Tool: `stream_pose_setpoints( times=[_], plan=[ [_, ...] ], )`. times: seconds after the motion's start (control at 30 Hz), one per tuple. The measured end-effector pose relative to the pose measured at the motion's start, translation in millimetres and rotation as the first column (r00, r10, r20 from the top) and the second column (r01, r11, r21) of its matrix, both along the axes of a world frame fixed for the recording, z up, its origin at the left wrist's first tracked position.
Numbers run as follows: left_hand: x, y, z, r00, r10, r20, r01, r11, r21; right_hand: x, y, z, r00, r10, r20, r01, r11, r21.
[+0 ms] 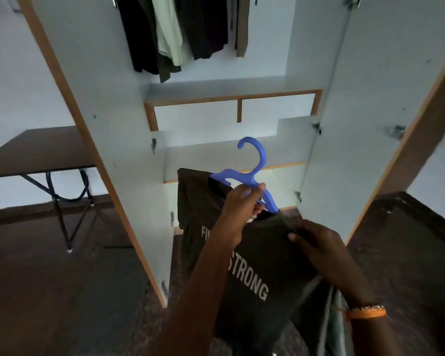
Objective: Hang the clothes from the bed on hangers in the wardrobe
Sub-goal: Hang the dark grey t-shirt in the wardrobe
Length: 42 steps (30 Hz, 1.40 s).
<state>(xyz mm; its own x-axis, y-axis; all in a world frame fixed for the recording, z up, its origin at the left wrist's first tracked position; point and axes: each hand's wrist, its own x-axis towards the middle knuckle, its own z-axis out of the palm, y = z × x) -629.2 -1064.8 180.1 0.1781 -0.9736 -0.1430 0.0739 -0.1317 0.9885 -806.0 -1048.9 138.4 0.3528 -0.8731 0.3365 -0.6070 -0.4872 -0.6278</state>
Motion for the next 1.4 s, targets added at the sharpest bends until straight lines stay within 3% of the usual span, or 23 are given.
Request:
stream_pose_setpoints(
  times=[0.13, 0.23, 0.37, 0.43, 0.57, 0.67, 0.77, 0.93, 1.07, 1.23, 1.4],
  plan=[
    [9, -109, 29, 0.994, 0.075, -0.074, -0.078, 0.997, -0.031, -10, -98, 10, 0.994, 0.062, 0.089, -0.065, 0.997, 0.037],
    [11, -184, 58, 0.989, 0.082, -0.123, -0.088, 0.995, -0.044, -8, -168, 34, 0.966, 0.071, 0.247, -0.092, 0.993, 0.073],
    [14, -272, 90, 0.971, 0.022, -0.24, -0.071, 0.978, -0.198, 6, -260, 72, 0.91, 0.03, 0.414, -0.096, 0.986, 0.139],
    [20, -310, 104, 0.988, -0.028, -0.154, -0.014, 0.964, -0.266, 12, -306, 95, 0.877, -0.006, 0.481, -0.088, 0.981, 0.172],
    [45, -391, 139, 0.986, -0.009, 0.167, 0.064, 0.942, -0.329, 25, -400, 152, 0.73, -0.079, 0.679, -0.085, 0.975, 0.205],
    [67, -457, 166, 0.961, -0.013, 0.277, 0.126, 0.91, -0.395, 38, -465, 203, 0.579, -0.08, 0.811, -0.1, 0.981, 0.169],
    [88, -519, 196, 0.932, -0.024, 0.361, 0.199, 0.866, -0.458, 52, -520, 253, 0.512, -0.05, 0.858, -0.075, 0.992, 0.103],
    [127, -635, 260, 0.889, 0.026, 0.458, 0.266, 0.784, -0.56, 89, -634, 342, 0.53, 0.025, 0.848, 0.104, 0.99, -0.094],
    [136, -717, 311, 0.835, 0.108, 0.54, 0.297, 0.737, -0.606, 111, -732, 406, 0.599, 0.075, 0.798, 0.218, 0.943, -0.252],
    [126, -806, 380, 0.834, 0.199, 0.514, 0.339, 0.55, -0.763, 134, -865, 478, 0.685, 0.105, 0.721, 0.316, 0.849, -0.424],
    [106, -886, 446, 0.799, 0.31, 0.515, 0.334, 0.483, -0.809, 151, -974, 553, 0.722, 0.174, 0.669, 0.319, 0.775, -0.545]
  ],
)
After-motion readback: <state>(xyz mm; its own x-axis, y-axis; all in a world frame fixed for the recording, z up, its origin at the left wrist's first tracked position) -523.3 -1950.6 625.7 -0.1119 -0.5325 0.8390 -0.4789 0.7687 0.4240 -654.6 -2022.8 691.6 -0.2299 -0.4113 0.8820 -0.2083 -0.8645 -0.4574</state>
